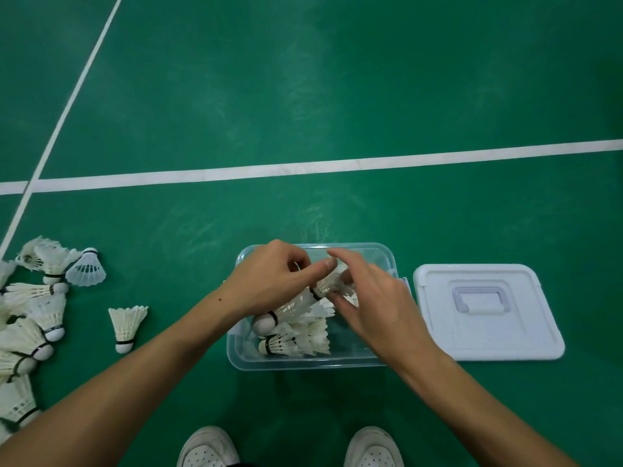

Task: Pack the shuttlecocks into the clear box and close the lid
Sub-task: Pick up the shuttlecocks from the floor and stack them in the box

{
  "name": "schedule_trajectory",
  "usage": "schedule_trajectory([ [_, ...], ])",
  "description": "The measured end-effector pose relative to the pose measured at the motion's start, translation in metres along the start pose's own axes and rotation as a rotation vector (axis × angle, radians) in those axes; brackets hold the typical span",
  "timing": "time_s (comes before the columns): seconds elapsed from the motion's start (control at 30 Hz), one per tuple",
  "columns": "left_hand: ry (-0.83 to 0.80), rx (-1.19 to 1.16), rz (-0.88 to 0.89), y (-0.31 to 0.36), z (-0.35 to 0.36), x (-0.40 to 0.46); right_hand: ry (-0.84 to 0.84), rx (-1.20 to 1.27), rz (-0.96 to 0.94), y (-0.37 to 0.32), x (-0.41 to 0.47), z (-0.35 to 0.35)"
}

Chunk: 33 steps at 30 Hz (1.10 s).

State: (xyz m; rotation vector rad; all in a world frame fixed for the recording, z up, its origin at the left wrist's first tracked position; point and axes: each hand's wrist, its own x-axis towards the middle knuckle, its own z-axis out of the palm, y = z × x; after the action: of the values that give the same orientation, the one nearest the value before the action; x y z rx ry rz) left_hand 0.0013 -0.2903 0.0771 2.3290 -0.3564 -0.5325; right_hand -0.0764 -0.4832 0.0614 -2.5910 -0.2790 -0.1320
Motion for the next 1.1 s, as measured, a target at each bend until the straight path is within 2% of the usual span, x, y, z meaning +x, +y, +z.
schedule_trajectory([
  [0.13,0.009,0.254,0.141,-0.008,-0.004,-0.012,-0.071,-0.003,0.146,0.013,-0.015,-0.010],
  [0.4,-0.394,0.669,0.321,-0.009,0.015,-0.019,-0.213,0.025,0.316,0.018,-0.026,-0.014],
  [0.6,-0.604,0.795,0.299,-0.007,0.038,-0.002,-0.283,-0.032,0.342,0.016,-0.026,-0.017],
  [0.83,-0.536,0.785,0.271,-0.017,0.047,0.002,-0.362,-0.075,0.325,0.015,-0.021,-0.005],
  [1.1,-0.493,0.714,0.290,-0.035,0.035,-0.002,-0.466,0.020,0.355,0.016,-0.014,0.019],
])
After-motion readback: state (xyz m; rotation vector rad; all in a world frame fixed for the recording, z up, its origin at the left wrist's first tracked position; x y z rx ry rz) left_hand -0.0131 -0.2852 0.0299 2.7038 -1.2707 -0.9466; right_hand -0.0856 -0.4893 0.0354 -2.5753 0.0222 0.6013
